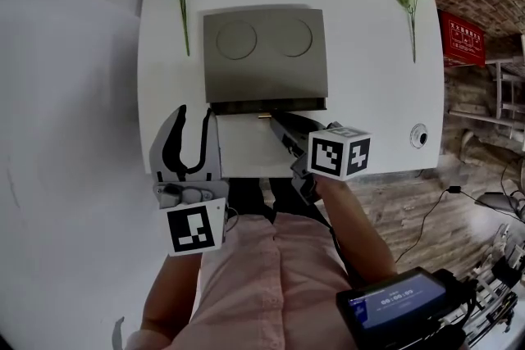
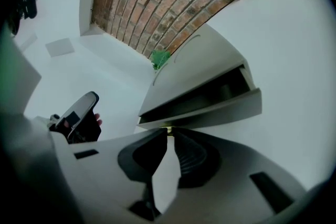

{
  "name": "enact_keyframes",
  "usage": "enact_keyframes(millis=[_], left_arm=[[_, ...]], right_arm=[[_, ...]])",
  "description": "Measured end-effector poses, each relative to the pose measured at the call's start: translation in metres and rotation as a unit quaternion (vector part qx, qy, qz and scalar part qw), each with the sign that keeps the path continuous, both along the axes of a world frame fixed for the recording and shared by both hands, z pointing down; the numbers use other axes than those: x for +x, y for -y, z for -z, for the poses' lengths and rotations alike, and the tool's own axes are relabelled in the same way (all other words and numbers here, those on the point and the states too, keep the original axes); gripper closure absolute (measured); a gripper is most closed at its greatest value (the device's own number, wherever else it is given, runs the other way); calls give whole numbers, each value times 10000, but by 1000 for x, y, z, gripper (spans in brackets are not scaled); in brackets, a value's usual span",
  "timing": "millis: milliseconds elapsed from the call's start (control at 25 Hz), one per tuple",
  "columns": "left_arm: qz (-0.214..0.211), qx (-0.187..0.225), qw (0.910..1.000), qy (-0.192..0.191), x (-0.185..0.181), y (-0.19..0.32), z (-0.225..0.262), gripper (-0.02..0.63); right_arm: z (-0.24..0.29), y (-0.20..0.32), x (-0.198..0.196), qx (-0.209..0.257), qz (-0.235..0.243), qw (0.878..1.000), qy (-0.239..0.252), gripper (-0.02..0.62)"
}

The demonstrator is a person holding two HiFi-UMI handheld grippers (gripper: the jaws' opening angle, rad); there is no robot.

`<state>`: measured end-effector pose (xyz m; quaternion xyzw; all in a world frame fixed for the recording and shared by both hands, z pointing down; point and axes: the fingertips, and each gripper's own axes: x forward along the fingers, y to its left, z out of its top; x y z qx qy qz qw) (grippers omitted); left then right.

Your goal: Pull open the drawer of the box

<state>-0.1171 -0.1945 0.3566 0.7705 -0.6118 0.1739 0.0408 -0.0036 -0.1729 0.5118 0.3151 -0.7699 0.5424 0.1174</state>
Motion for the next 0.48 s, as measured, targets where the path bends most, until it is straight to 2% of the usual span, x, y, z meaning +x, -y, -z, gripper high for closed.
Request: enact_keyframes(millis=[480], left_arm=[[-30, 89, 10000, 28, 13, -9, 7, 460]], right_arm=[[1, -19, 2, 35, 64, 10000, 28, 549]])
